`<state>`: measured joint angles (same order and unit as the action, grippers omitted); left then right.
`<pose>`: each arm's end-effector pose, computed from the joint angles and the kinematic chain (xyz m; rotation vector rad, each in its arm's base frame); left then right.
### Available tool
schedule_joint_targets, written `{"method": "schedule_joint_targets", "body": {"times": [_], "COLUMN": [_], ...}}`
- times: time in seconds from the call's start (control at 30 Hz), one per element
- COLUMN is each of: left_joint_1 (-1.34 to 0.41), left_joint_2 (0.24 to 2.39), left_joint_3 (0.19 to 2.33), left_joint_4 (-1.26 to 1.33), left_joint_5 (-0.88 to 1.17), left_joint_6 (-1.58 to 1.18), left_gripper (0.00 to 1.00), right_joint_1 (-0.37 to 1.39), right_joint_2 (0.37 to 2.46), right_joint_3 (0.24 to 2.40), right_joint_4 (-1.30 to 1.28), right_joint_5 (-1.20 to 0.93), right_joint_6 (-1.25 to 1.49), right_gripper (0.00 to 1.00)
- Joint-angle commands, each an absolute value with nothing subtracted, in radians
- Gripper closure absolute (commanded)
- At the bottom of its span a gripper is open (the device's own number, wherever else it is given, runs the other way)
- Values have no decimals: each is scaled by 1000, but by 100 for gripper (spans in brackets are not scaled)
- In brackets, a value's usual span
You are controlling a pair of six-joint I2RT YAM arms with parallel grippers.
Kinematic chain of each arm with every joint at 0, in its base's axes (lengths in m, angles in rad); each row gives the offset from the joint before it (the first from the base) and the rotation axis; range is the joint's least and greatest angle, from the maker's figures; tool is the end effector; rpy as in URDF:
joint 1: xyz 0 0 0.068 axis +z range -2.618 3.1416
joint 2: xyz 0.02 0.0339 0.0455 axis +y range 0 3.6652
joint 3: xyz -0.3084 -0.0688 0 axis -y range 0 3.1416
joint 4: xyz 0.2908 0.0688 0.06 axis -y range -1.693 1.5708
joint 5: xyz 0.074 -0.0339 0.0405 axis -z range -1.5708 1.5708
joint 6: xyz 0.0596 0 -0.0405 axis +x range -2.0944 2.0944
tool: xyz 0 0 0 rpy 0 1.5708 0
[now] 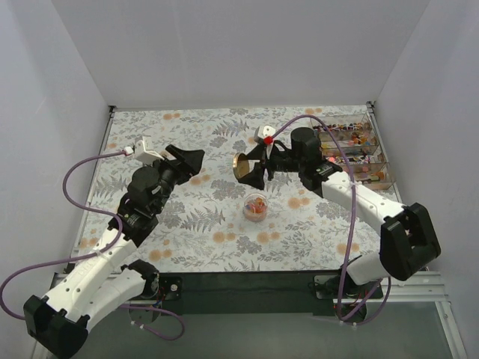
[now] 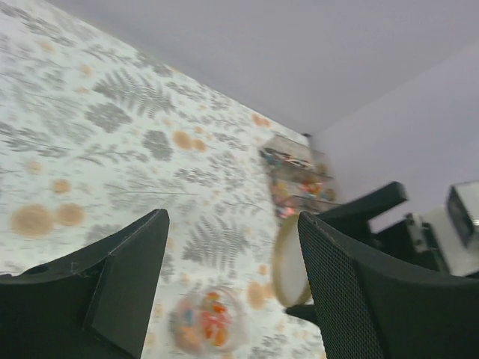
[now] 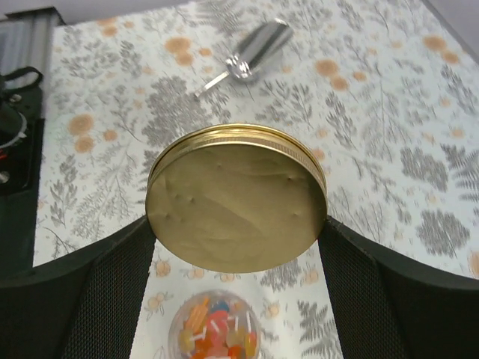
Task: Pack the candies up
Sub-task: Adjust the bottle lid, then close the bottle lid on the packing bottle.
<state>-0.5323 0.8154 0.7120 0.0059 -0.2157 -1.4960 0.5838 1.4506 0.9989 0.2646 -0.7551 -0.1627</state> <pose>0.2095 -0.1086 0.3548 -1.0157 1.5513 -1.3154 0.2997 0.2470 0.3249 -1.1505 1.3921 0.9625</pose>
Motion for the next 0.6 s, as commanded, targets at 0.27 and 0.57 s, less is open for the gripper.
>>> {"method": "schedule_joint_targets", "body": {"times": [0.27,0.57], "left_joint_1": [-531,-529], "left_joint_2": [782,744], "left_joint_3": [554,505], "left_joint_4": [24,72], "left_joint_5": [-650,-681], "left_joint_6": [-875,-816], "left_gripper": [27,27], "right_joint_1": [704,819], "right_joint_2": [1411,1633], "right_joint_3": [1215,1414], "right_joint_4": [-680,-893], "right_joint_5": [-160,-11], "right_joint_6": [-199,-190], "right_gripper": [50,49]}}
